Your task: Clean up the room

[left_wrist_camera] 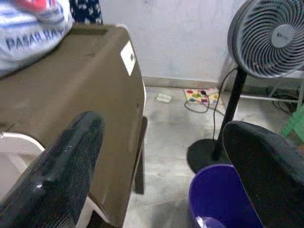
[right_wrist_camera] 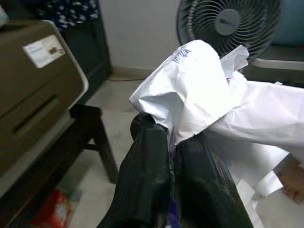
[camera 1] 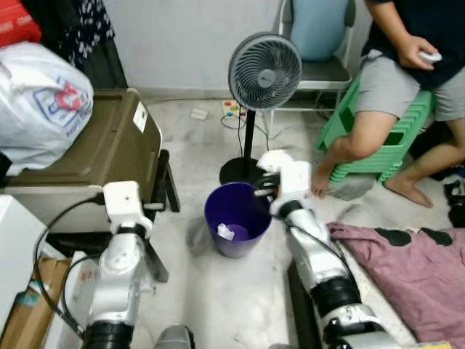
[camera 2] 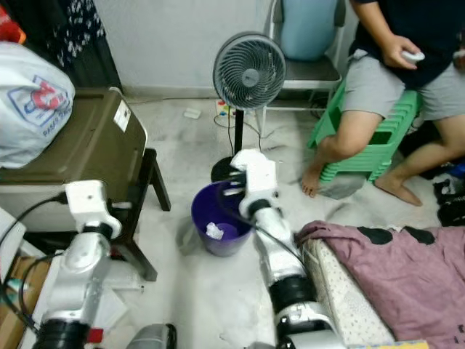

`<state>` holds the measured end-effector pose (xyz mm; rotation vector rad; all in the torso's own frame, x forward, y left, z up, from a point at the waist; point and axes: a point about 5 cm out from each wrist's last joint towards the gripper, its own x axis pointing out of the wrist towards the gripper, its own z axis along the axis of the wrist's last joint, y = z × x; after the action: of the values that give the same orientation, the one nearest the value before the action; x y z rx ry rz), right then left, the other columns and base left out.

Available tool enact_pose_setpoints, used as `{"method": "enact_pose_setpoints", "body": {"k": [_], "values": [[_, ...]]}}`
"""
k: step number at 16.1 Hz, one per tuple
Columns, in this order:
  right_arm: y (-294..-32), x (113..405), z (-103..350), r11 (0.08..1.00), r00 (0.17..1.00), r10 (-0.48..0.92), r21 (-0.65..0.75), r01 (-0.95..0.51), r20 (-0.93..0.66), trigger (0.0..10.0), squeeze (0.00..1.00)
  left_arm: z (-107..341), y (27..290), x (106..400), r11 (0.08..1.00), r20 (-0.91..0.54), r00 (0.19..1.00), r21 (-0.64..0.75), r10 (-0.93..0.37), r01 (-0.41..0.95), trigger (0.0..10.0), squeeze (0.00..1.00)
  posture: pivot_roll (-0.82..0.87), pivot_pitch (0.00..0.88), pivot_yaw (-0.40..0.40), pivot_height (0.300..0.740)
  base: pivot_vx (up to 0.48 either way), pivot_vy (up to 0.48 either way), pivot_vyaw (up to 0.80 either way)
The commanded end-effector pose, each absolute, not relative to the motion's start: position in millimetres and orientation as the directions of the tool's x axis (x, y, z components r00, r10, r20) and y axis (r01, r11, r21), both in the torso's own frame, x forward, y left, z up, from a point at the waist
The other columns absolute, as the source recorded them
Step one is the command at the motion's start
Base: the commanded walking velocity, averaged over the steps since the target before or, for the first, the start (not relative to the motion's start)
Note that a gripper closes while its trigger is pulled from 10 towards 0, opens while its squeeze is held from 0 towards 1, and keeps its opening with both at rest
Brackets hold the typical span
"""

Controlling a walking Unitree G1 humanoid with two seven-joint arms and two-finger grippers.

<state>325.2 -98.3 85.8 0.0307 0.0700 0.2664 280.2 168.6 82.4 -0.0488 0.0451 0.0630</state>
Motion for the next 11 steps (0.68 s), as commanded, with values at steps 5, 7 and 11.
{"method": "enact_pose_setpoints", "body": {"k": [5, 7, 11], "values": [[-107.8, 326.8, 87.1, 0.971, 0.969, 0.239, 0.025, -0.238, -0.061, 10.0, 0.0, 83.1, 161.5, 281.1, 0.998, -0.046, 0.999, -0.061, 0.028, -0.031, 10.0, 0.0, -0.02, 0.067, -0.031, 0.74, 0.0, 0.0, 0.32], [-108.1, 326.9, 86.8, 0.971, 0.969, 0.238, 0.027, -0.236, -0.064, 10.0, 0.0, 83.1, 160.4, 281.0, 0.998, -0.047, 0.999, -0.066, 0.021, -0.024, 10.0, 0.0, -0.02, 0.066, -0.032, 0.74, 0.0, 0.0, 0.51], [-108.2, 327.1, 86.7, 0.971, 0.969, 0.239, 0.028, -0.238, -0.066, 10.0, 0.0, 84.2, 158.9, 280.7, 0.997, -0.037, 0.999, -0.075, 0.005, -0.008, 10.0, 0.0, -0.02, 0.066, -0.032, 0.74, 0.0, 0.0, 0.0]]}}
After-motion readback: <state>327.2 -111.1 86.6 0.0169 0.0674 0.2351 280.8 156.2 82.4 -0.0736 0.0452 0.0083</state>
